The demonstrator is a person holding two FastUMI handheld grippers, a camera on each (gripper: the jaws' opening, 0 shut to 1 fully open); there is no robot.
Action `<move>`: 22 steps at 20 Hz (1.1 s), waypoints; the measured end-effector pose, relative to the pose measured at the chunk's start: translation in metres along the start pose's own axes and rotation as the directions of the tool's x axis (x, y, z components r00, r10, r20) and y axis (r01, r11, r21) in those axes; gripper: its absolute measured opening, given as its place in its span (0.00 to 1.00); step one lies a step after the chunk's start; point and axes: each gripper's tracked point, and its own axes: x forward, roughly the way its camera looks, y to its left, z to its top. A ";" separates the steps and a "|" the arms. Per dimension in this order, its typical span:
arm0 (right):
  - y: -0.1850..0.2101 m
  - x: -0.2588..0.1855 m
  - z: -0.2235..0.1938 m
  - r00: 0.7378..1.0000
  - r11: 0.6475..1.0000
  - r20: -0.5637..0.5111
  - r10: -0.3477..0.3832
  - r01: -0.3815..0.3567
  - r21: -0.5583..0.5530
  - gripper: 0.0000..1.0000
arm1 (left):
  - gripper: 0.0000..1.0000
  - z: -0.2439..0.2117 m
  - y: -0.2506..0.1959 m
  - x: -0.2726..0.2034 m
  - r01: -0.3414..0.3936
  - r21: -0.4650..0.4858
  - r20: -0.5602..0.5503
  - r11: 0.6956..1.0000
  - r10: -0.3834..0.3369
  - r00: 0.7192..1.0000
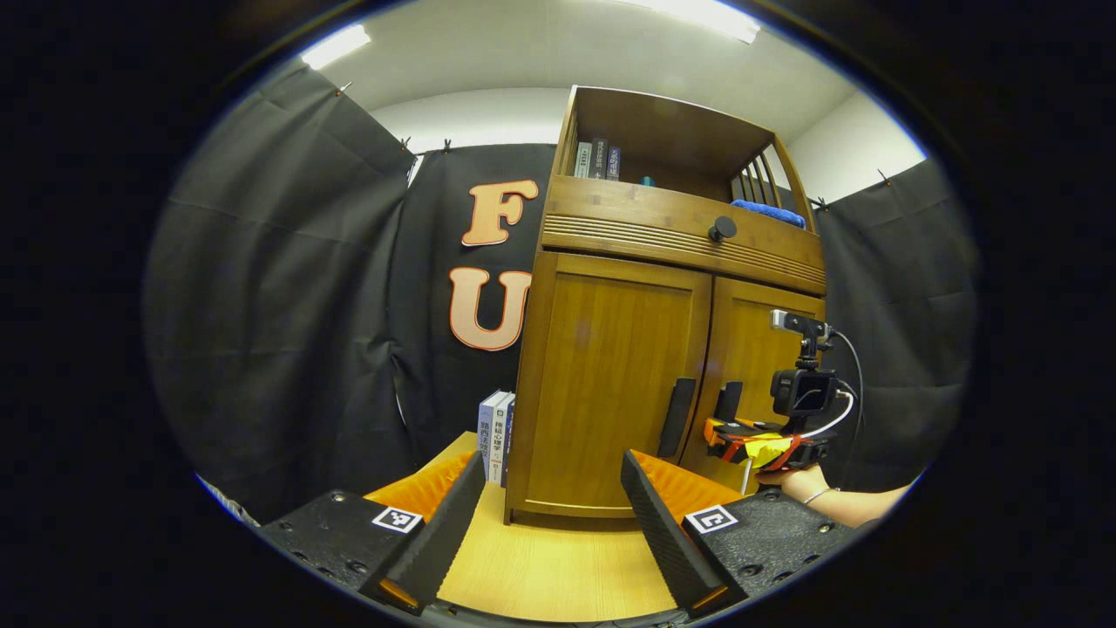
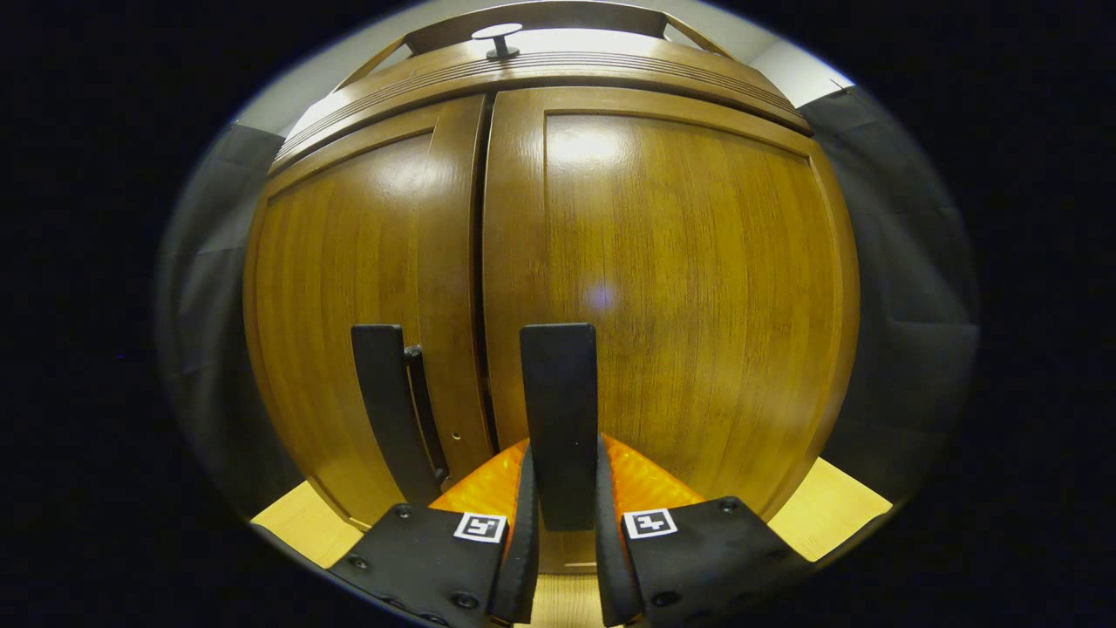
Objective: Open the right door of the double-door shoe cabinet with the right hand, and open the left door with the left hand.
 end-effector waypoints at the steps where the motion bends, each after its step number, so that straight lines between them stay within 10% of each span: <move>1: 0.000 -0.001 -0.001 1.000 1.000 -0.001 -0.007 0.007 -0.002 0.34 | 0.92 0.001 0.000 -0.001 0.004 0.000 0.001 1.000 -0.004 1.000; 17: -0.037 -0.090 -0.008 0.998 0.998 0.027 -0.064 0.065 -0.023 0.31 | 0.92 -0.010 -0.005 -0.015 0.095 -0.047 -0.034 0.994 -0.096 0.995; 22: -0.056 -0.123 -0.010 0.998 0.998 -0.004 -0.056 0.056 -0.002 0.17 | 0.92 -0.008 -0.021 -0.012 0.119 -0.047 -0.024 0.992 -0.120 0.992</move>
